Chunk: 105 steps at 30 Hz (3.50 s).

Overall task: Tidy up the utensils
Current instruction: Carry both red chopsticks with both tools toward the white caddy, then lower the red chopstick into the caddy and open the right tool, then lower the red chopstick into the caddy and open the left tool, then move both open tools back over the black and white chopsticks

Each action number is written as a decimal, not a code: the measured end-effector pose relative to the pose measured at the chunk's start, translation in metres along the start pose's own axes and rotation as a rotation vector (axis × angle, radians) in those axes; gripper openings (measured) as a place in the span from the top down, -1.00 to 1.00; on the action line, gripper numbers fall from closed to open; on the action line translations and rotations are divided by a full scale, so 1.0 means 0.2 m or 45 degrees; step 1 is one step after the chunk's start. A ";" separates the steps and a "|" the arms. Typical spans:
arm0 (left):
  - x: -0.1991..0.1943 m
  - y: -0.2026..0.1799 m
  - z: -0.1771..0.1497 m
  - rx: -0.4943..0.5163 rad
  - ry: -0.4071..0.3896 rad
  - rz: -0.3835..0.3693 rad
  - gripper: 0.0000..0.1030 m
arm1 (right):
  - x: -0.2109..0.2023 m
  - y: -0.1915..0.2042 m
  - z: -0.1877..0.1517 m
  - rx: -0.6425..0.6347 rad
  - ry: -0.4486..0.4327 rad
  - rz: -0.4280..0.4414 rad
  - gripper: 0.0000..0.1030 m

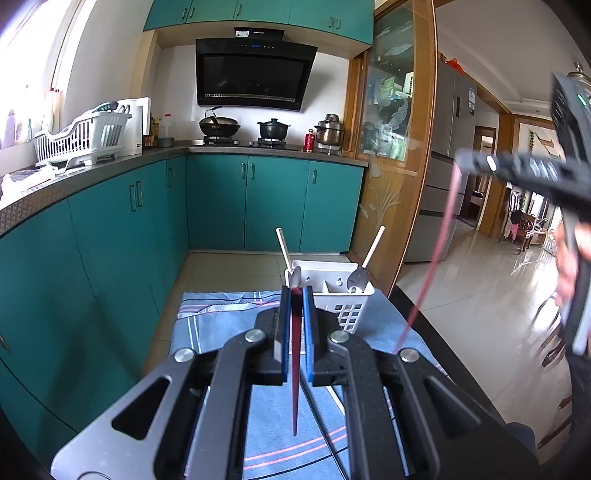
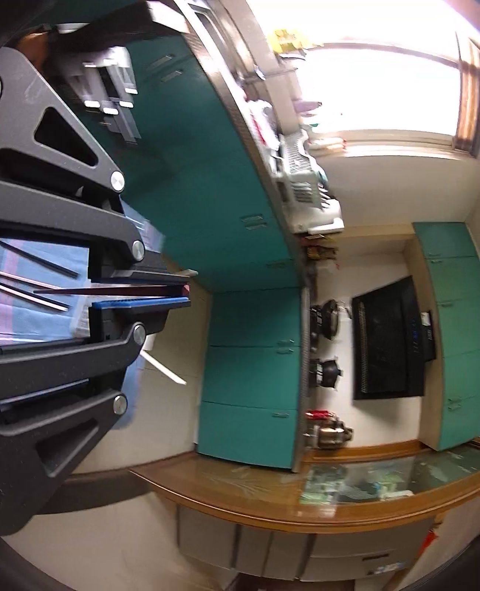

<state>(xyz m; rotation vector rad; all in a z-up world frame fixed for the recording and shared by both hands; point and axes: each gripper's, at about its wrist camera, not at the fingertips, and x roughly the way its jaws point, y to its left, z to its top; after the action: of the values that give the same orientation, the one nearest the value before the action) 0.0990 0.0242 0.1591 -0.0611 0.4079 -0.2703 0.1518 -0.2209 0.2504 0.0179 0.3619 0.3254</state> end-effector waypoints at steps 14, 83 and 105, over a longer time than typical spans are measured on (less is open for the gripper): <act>0.03 0.07 0.00 -0.041 0.008 0.012 0.88 | 0.53 -0.15 0.16 0.115 0.024 -0.151 0.87; 0.29 -0.20 -0.35 -0.011 0.080 0.300 -0.90 | 0.11 -0.34 -1.27 0.211 0.029 -0.127 -0.72; 0.29 -0.31 -0.84 0.010 0.338 0.180 -0.88 | 0.04 -0.12 -1.42 0.179 0.180 -0.091 -0.73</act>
<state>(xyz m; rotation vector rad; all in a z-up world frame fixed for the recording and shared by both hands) 0.0689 -0.0514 -0.0103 0.0118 0.6717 -0.1401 0.0665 -0.2531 -0.0197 0.1204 0.5237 0.2302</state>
